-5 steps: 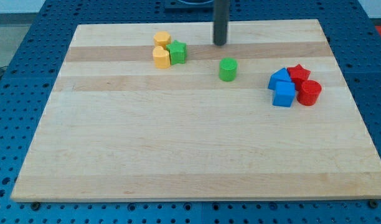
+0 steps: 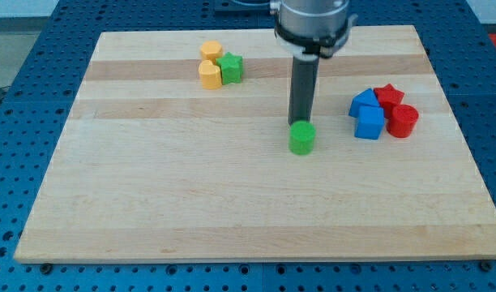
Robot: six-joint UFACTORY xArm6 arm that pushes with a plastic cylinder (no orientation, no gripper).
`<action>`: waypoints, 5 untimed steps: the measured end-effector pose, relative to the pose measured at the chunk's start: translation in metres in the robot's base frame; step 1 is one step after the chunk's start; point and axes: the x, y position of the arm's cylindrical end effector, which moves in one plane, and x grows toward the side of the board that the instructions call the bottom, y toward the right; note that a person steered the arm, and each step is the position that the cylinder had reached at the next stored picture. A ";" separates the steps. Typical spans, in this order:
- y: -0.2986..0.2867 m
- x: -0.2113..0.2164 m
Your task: Move the green circle towards bottom
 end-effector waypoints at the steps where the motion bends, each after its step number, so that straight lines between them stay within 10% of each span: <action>1: 0.000 0.047; 3: 0.000 0.078; 5: 0.000 -0.118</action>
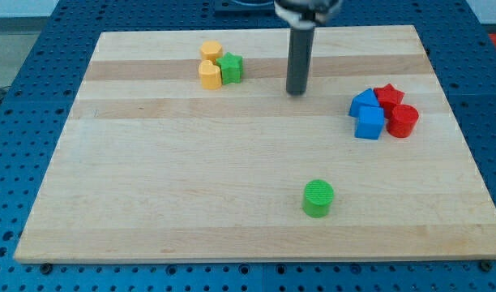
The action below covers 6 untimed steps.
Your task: Move the green circle towards bottom
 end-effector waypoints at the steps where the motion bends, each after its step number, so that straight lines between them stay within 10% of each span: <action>1: 0.000 -0.080; 6: -0.092 -0.127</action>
